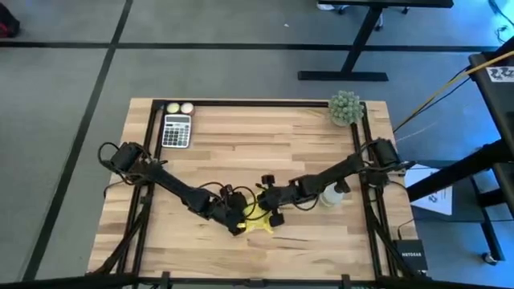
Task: Apply microfiber cloth
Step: Wipe the front of the black cellphone with a yellow microfiber towel
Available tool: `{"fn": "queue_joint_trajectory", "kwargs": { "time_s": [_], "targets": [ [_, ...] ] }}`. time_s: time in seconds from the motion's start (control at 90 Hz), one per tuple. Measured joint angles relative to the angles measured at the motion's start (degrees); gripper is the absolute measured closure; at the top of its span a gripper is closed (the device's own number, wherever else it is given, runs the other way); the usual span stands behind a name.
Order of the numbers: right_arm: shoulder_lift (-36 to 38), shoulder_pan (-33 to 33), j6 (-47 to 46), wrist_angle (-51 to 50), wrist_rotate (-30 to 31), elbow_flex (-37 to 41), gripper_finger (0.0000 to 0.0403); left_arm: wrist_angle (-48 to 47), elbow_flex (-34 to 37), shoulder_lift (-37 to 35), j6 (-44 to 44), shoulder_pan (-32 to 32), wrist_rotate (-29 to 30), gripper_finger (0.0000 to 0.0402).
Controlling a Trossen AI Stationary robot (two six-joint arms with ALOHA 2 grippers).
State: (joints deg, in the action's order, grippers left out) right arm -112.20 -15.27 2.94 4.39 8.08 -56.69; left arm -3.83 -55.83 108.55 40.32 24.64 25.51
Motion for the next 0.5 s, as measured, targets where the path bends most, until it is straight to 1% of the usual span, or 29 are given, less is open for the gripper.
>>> {"fn": "queue_joint_trajectory", "kwargs": {
  "time_s": [0.089, 0.167, 0.278, 0.422, 0.5],
  "targets": [
    [0.2, -0.2, -0.1, -3.7, 2.2, -0.4, 0.0402, 0.2, 0.0, 0.1, 0.1, 0.0, 0.0, 0.0211],
    [2.6, -0.2, 0.3, -10.3, 4.6, -0.1, 0.0402, 0.2, 0.1, 0.5, 0.2, 0.0, -0.1, 0.0211],
    [6.0, 0.1, 3.6, -16.1, 7.6, 0.2, 0.0402, 0.4, 0.1, 0.5, 1.0, 0.0, -0.1, 0.0211],
    [10.6, 1.3, 6.4, -29.1, 12.6, 0.9, 0.0402, 0.4, 0.1, 0.5, 1.3, 0.0, -0.4, 0.0211],
    [13.6, 2.0, 5.4, -30.7, 13.4, 0.8, 0.0402, 0.4, 0.1, 0.6, 1.3, 0.0, -0.4, 0.0211]
  ]
}}
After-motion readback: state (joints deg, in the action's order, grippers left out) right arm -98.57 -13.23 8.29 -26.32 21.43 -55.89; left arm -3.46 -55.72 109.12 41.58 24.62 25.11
